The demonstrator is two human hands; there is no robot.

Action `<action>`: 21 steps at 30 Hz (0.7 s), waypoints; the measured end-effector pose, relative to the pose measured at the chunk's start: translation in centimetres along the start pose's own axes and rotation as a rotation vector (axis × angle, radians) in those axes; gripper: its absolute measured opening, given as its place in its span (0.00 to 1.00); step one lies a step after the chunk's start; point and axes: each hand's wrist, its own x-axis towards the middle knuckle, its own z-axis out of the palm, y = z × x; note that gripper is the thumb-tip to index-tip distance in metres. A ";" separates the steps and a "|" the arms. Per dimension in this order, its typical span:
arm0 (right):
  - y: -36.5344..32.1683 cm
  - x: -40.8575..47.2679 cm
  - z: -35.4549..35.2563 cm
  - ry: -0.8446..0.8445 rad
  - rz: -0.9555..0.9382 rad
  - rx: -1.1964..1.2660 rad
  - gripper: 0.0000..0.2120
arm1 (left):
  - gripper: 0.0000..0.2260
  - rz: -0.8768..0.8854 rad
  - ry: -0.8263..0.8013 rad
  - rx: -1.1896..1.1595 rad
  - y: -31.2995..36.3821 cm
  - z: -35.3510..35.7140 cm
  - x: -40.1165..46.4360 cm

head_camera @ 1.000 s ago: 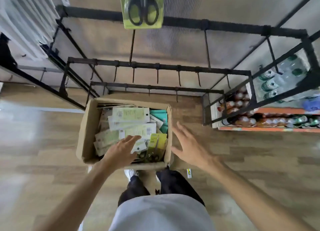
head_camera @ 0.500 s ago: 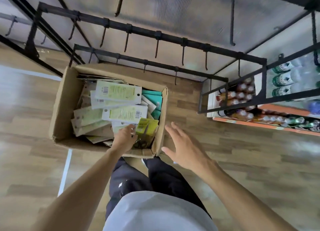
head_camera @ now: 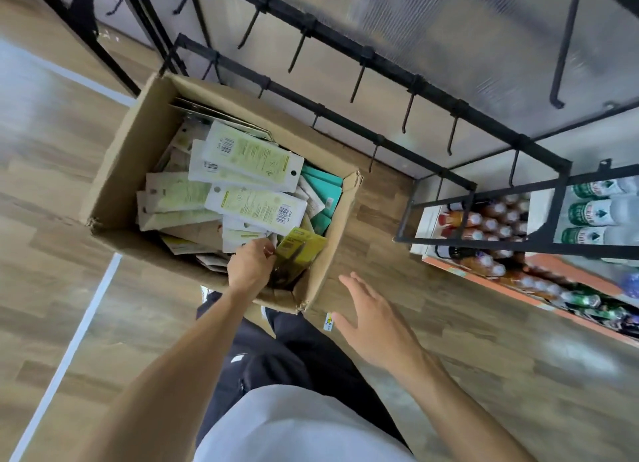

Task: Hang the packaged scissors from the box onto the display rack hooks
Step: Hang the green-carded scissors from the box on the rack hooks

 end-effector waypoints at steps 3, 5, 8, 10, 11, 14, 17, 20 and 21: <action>-0.3 0.4 0.6 -0.015 -0.006 -0.017 0.32 | 0.03 0.017 0.043 -0.001 0.0 0.1 0.2; -0.5 0.6 0.8 -0.020 -0.013 -0.025 0.32 | 0.04 0.028 0.063 -0.016 -0.2 0.1 0.2; -0.9 0.9 1.0 -0.032 -0.022 -0.041 0.31 | 0.05 0.066 0.087 -0.030 -0.3 0.1 -0.1; -1.3 1.0 1.0 -0.027 -0.027 -0.049 0.31 | 0.04 0.107 0.093 -0.030 -0.2 0.0 -0.5; -1.4 1.0 1.0 -0.025 -0.030 -0.052 0.31 | 0.03 0.126 0.078 -0.030 -0.2 0.0 -0.6; -1.8 1.1 1.1 -0.022 -0.034 -0.063 0.30 | 0.04 0.156 0.025 -0.069 -0.2 -0.4 -0.5; -2.0 1.2 1.5 -0.029 -0.024 -0.053 0.30 | 0.04 0.169 0.023 -0.145 -0.2 -0.7 -0.4; -2.3 1.2 2.1 -0.042 -0.022 -0.049 0.30 | 0.04 0.172 0.077 -0.263 -0.1 -1.5 -0.8; -2.5 1.2 2.3 -0.052 -0.025 -0.044 0.30 | 0.04 0.166 0.112 -0.314 -0.2 -2.0 -1.1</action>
